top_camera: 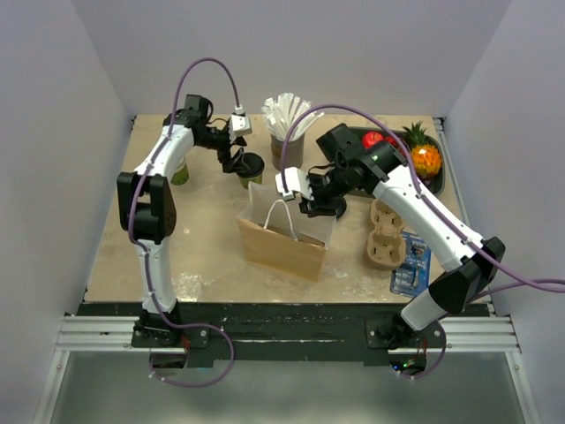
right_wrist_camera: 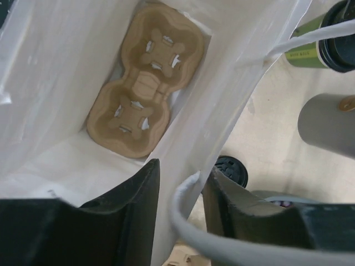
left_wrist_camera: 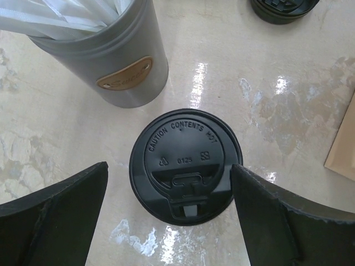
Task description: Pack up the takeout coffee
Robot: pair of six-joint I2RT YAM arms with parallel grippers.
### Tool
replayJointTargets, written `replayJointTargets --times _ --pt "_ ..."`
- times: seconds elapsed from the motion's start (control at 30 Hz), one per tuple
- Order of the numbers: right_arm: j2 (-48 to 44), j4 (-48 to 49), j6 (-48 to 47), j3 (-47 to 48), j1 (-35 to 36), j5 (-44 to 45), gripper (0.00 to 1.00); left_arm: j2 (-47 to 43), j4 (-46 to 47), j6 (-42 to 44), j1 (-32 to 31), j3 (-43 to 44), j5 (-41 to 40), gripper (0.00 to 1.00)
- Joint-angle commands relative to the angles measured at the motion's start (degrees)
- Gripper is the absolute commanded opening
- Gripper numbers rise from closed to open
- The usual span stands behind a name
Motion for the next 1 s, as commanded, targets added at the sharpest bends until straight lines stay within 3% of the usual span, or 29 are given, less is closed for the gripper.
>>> replayJointTargets --times 0.0,0.3,0.7,0.97 --pt "-2.7 1.5 1.9 -0.8 -0.2 2.4 0.46 0.9 1.0 2.6 -0.4 2.1 4.2 0.96" --pt "-1.4 2.1 4.5 0.6 -0.2 2.7 0.51 0.1 0.2 6.9 -1.9 0.6 2.1 0.96" --pt "0.2 2.1 6.8 2.6 -0.2 2.8 0.52 -6.1 8.3 1.2 -1.3 -5.2 1.9 1.0" --pt "1.3 1.1 7.9 4.3 -0.2 2.9 0.52 -6.1 8.8 -8.5 -1.2 -5.5 0.6 1.0"
